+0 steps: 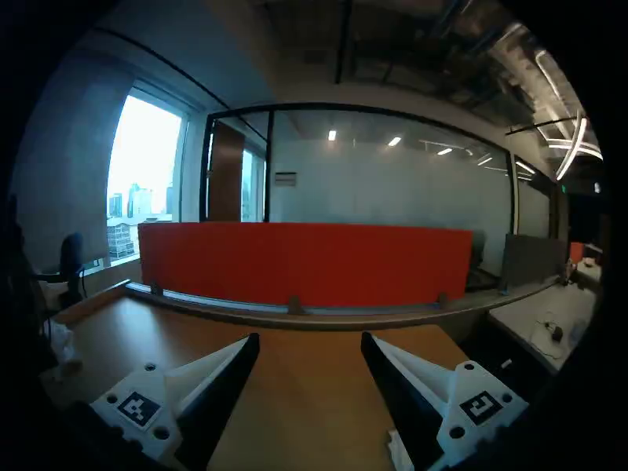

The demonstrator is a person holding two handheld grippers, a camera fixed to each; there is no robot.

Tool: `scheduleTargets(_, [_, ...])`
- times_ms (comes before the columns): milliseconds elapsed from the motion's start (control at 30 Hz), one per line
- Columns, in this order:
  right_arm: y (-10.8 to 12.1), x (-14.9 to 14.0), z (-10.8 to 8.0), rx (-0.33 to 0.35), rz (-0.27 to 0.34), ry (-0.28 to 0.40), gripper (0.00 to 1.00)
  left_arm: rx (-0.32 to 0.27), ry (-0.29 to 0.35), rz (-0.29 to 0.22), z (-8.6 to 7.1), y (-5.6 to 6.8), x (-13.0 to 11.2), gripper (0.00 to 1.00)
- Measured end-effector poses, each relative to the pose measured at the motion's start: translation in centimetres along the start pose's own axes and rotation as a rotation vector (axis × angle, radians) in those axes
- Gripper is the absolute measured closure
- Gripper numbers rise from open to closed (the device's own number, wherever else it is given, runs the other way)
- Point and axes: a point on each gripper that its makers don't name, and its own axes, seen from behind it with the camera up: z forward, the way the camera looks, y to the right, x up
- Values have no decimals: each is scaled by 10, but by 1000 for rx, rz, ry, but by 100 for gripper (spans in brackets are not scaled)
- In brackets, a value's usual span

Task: Fold towel

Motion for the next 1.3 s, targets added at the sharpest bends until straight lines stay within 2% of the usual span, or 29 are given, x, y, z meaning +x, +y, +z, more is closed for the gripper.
scheduleTargets(300, [-2, 8, 0, -23, 42, 1, 0, 20, 22, 12, -4, -8, 4, 4])
scheduleTargets(500, [-6, 15, -2, -33, 41, 9, 0, 27, 26, -13, -7, -11, 1, 4])
scheduleTargets(700, [-14, 21, -6, -31, 40, 11, 0, 19, 35, -21, -10, -9, 1, 4])
scheduleTargets(1067, [-28, 20, -14, -27, 35, 19, 0, 31, 39, -31, -9, -18, -24, 4])
scheduleTargets(1300, [-29, 13, -16, -44, 33, 33, 0, 44, 77, 10, -7, -26, -46, 4])
